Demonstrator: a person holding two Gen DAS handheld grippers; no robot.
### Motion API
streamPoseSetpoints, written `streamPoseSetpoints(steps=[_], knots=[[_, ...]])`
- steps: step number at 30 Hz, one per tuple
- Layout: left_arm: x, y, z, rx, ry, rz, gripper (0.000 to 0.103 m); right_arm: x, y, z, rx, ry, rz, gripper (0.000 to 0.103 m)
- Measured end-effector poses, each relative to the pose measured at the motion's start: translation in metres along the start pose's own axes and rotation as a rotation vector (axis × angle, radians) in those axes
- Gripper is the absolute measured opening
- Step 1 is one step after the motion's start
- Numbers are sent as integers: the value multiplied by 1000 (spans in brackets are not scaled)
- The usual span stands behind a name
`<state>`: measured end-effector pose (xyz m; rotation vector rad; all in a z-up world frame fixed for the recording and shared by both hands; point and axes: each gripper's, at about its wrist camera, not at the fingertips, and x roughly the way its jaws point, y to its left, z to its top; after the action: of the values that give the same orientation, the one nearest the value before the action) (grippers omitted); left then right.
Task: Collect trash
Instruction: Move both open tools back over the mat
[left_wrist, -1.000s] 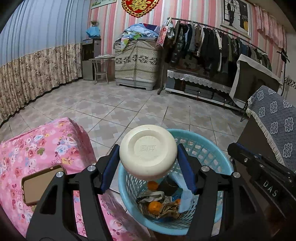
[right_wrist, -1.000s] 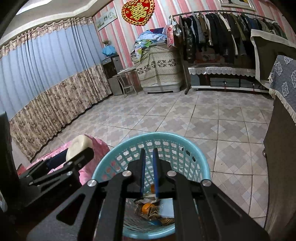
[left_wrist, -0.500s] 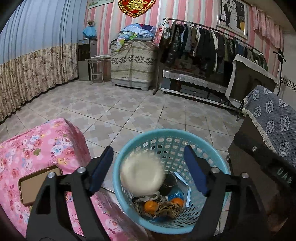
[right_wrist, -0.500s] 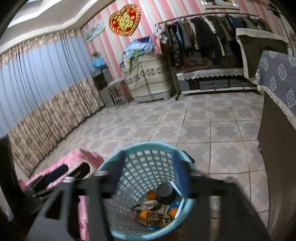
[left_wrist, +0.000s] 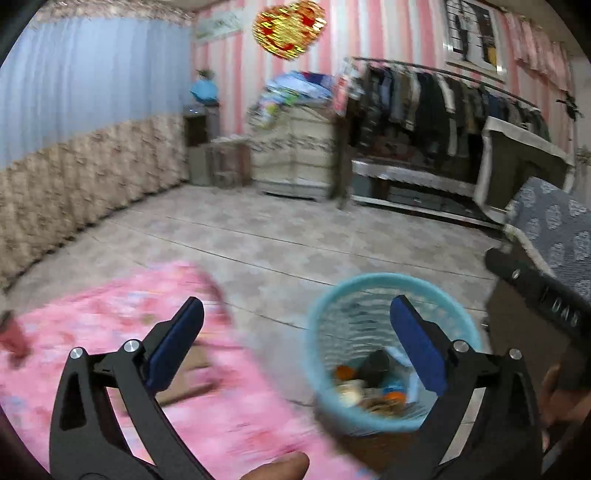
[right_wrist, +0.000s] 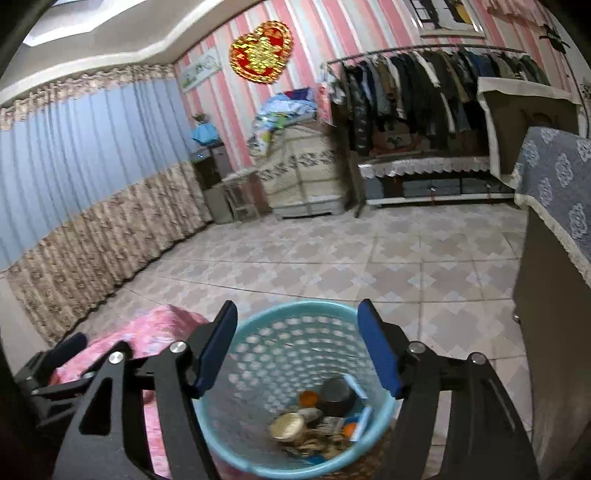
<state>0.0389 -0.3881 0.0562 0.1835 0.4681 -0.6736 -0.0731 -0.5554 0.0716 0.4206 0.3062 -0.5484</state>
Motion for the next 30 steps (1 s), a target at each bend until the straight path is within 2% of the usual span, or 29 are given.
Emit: streamPoseSetpoints(steps=[2,6,8,9,11,13,16,19,23,27,30], knots=[[-39,40,-4,-30,-22,74,98,-7,28,-5,-26,3,46,79],[-119,105,-27,-60,-57,207,98,-33,103,-39,-80,51,173,82],[-154,131,-47,-112,-74,216,98,-59,139,-80,-122,69,186,88],[-165,140,-53,-131,-81,214,98,-76,159,-106,-199,62,186,89],[-195,161,-78,-170,-115,220,98,-101,180,-133,-274,12,193,90],[-212,171,-99,-160,-139,247,98,-121,191,-142,-306,-34,201,90],[-227,182,-135,-158,-148,294,98,-148,194,-154,-370,-139,175,93],[-228,191,-163,-201,-119,277,98,-153,190,-160,-373,-131,165,93],[-226,195,-170,-154,-120,315,98,-147,197,-161,-374,-109,95,95],[-227,203,-173,-209,-138,278,98,-138,202,-160,-365,-77,63,95],[-220,202,-173,-204,-118,265,98,-137,204,-162,-373,-77,46,95]])
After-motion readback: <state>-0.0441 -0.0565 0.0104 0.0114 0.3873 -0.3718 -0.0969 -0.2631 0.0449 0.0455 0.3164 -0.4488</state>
